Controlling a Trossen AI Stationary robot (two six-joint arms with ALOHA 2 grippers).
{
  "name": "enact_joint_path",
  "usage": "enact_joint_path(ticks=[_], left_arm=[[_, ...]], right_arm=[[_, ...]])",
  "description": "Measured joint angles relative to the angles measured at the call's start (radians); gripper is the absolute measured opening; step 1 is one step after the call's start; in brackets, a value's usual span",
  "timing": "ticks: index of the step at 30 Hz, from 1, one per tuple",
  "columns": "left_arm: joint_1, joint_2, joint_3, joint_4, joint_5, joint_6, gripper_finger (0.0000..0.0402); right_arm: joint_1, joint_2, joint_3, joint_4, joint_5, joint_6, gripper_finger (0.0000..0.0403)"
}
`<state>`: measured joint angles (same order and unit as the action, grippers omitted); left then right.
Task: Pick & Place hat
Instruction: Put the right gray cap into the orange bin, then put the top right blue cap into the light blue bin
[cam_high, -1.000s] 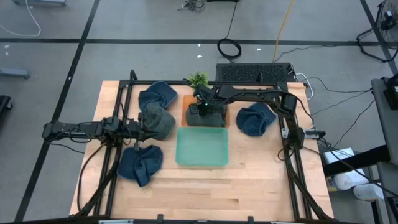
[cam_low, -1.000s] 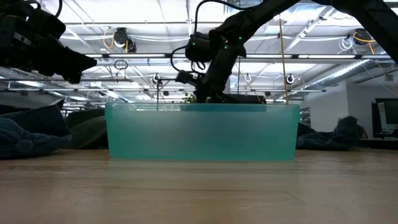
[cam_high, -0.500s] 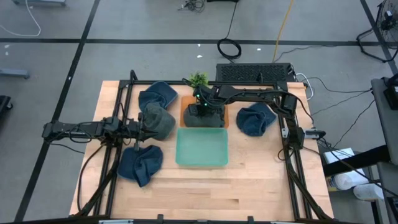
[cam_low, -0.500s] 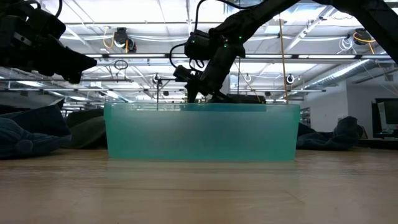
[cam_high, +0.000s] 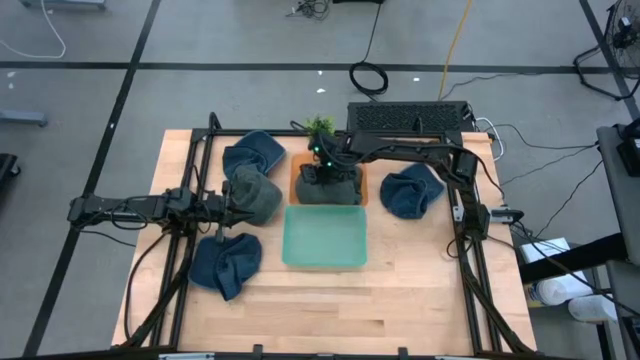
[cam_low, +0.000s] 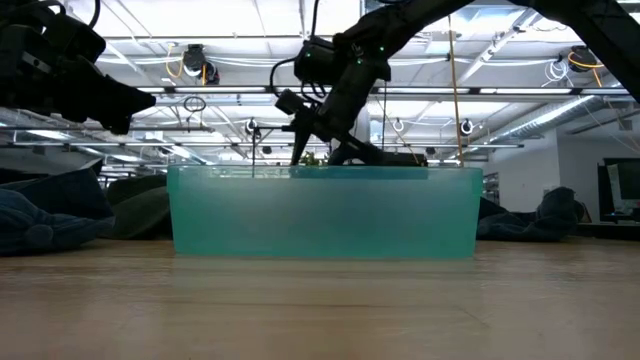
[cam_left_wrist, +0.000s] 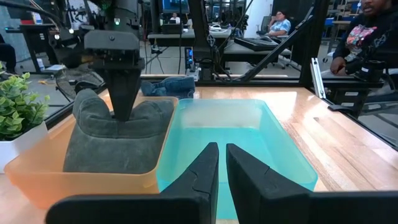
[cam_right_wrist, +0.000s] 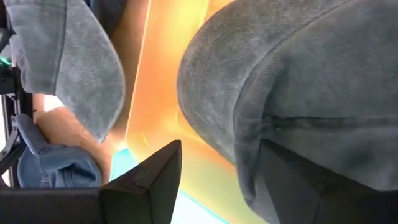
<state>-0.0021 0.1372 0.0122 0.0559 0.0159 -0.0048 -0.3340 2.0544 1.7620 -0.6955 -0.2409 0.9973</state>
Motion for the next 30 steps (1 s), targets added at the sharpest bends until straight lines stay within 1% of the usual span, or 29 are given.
enact_joint_path(ticks=[4, 7, 12, 18, 24, 28, 30], left_arm=[[0.0, 0.0, 0.0, 0.0, 0.0, 0.0, 0.0037], [0.0, 0.0, 0.0, 0.0, 0.0, 0.0, 0.0037], [0.0, 0.0, 0.0, 0.0, 0.0, 0.0, 0.0037], [0.0, 0.0, 0.0, 0.0, 0.0, 0.0, 0.0037], [0.0, 0.0, 0.0, 0.0, 0.0, 0.0, 0.0037], [0.0, 0.0, 0.0, 0.0, 0.0, 0.0, 0.0037], [0.0, 0.0, 0.0, 0.0, 0.0, 0.0, 0.0037]], right_arm=[[0.0, 0.0, 0.038, -0.077, 0.005, -0.014, 0.0205], [0.0, -0.025, 0.047, -0.125, 0.006, -0.018, 0.02], [0.007, -0.084, 0.05, -0.134, 0.009, -0.03, 0.0191], [0.038, -0.198, 0.049, -0.139, 0.008, -0.049, 0.0185], [0.069, -0.289, 0.049, -0.126, 0.008, -0.124, 0.0184], [0.085, -0.327, 0.049, -0.125, 0.004, -0.129, 0.0185], [0.095, -0.342, 0.049, -0.125, 0.002, -0.144, 0.0191]])
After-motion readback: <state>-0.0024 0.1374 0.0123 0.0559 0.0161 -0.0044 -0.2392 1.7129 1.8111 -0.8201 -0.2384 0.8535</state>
